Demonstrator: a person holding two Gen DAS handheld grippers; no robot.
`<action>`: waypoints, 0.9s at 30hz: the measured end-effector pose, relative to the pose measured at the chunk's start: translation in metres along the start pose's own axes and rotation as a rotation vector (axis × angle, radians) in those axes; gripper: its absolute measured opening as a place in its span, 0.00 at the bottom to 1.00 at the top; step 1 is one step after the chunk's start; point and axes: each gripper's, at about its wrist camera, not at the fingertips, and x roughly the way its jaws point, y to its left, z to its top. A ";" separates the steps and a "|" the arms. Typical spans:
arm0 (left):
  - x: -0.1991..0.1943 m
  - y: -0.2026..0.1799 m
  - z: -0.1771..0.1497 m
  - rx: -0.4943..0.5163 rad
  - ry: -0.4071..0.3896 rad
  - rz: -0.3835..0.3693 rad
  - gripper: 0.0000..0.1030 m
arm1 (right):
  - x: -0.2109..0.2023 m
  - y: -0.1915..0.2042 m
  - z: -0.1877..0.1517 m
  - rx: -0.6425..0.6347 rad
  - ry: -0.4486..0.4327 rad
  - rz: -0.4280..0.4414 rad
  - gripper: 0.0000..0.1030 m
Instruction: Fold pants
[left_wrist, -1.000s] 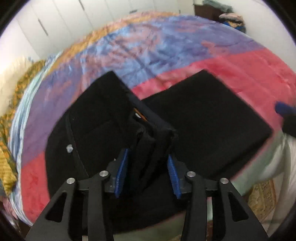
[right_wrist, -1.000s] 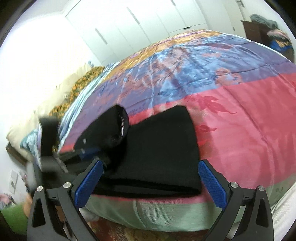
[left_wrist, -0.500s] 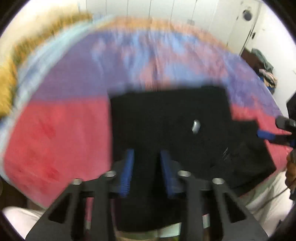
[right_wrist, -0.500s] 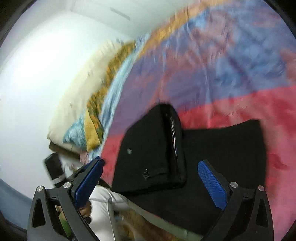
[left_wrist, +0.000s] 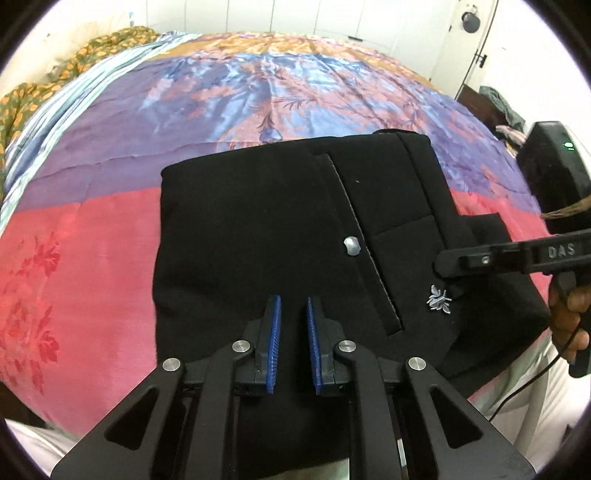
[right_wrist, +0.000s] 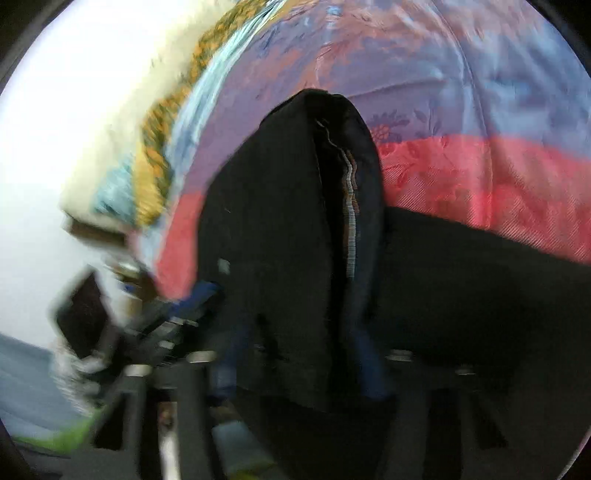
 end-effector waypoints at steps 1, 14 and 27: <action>-0.010 0.005 0.002 -0.023 0.003 -0.008 0.15 | -0.005 0.005 -0.001 -0.014 -0.014 0.008 0.21; -0.103 0.029 0.033 -0.128 -0.182 -0.073 0.31 | -0.159 -0.008 -0.053 0.092 -0.323 0.196 0.19; -0.047 -0.017 0.008 -0.007 -0.001 0.010 0.33 | -0.137 -0.108 -0.116 0.349 -0.306 -0.045 0.37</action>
